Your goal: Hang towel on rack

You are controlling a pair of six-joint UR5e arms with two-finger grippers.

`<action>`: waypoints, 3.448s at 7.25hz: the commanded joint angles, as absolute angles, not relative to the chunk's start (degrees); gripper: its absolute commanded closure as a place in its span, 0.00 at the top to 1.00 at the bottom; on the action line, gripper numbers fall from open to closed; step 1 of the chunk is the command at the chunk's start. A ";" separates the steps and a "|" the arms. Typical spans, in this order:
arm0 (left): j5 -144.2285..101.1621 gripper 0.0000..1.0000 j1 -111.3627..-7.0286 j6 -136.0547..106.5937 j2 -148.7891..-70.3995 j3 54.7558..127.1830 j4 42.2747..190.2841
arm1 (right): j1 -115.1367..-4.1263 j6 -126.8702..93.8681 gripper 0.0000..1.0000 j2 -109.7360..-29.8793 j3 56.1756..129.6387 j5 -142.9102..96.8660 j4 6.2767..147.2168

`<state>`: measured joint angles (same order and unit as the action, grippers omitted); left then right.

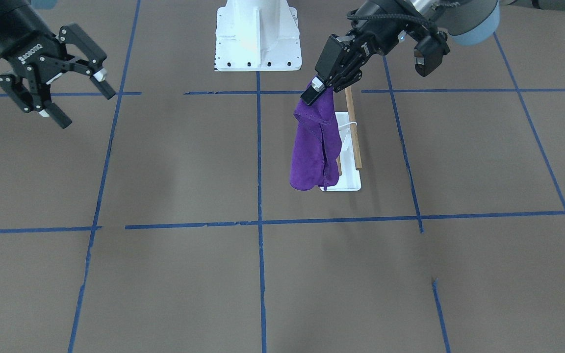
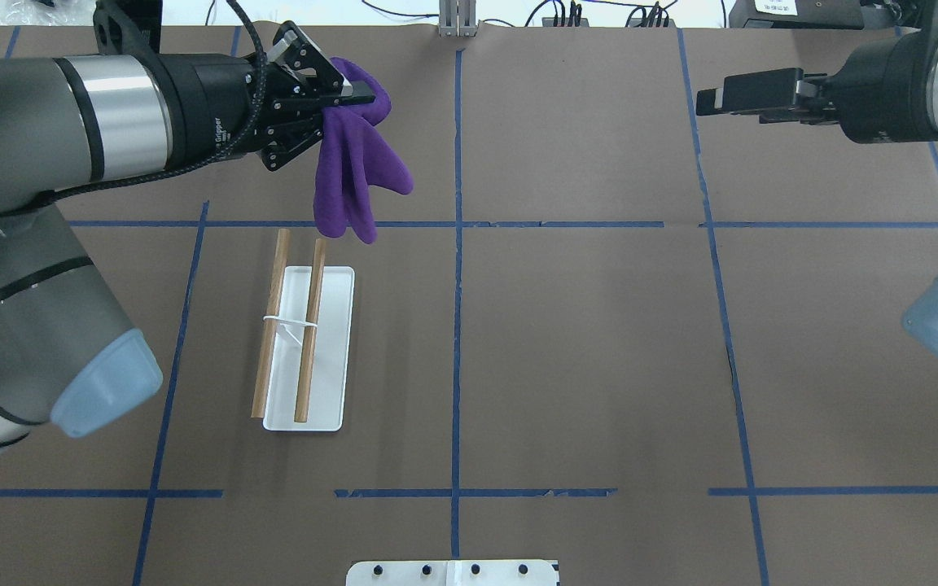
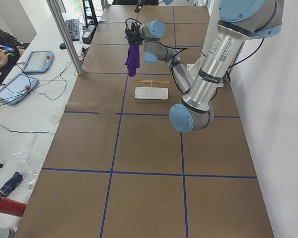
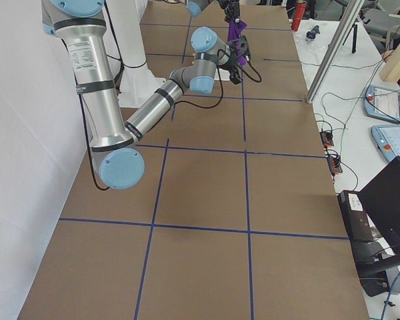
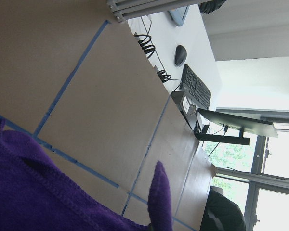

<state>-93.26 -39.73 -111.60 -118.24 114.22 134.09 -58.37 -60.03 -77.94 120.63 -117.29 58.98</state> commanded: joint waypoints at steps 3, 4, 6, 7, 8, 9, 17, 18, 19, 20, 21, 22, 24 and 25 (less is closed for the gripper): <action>-62.03 0.00 -23.51 -104.15 -115.94 125.83 110.72 | -64.76 -41.64 1.00 -90.93 117.18 -119.43 63.10; -57.53 0.00 -20.60 -104.15 -115.41 126.29 107.09 | -68.69 -34.44 1.00 -92.01 115.59 -122.92 66.85; -51.88 0.00 -16.19 -104.15 -110.07 128.48 104.69 | -76.78 -11.73 1.00 -91.93 115.05 -127.17 86.12; -48.72 0.00 -13.82 -104.24 -107.95 128.76 103.55 | -79.86 -1.77 1.00 -91.32 113.31 -127.00 94.14; -47.21 0.00 -13.10 -104.41 -104.01 128.93 103.45 | -82.07 4.33 1.00 -91.23 110.51 -127.00 96.48; -46.15 0.00 -12.83 -104.68 -100.58 129.20 103.45 | -84.26 9.61 1.00 -91.32 107.35 -127.09 96.59; -45.26 0.56 -13.80 -105.91 -86.48 127.37 104.06 | -85.25 10.64 1.00 -93.68 104.94 -127.96 96.50; -45.26 1.00 -13.80 -105.82 -86.57 124.13 104.06 | -85.25 10.55 1.00 -93.78 104.07 -129.10 96.42; -47.26 1.00 -13.89 -105.21 -86.57 123.93 104.06 | -85.17 10.55 1.00 -93.34 104.15 -128.50 95.98; -50.50 1.00 -14.15 -103.81 -86.14 124.10 104.06 | -85.17 10.55 1.00 -92.90 104.41 -128.76 95.89; -51.93 1.00 -15.46 -100.84 -85.87 124.19 104.15 | -85.17 11.33 1.00 -93.07 104.07 -128.50 95.89; -55.51 1.00 -17.21 -98.29 -86.04 124.28 104.24 | -85.25 11.34 1.00 -93.77 103.71 -128.41 95.89; -65.07 1.00 -23.52 -87.25 -86.66 124.63 104.24 | -85.78 11.34 1.00 -93.95 102.83 -128.50 95.98; -70.52 1.00 -27.90 -78.92 -86.75 124.63 104.24 | -86.48 11.25 1.00 -94.30 102.83 -128.93 95.98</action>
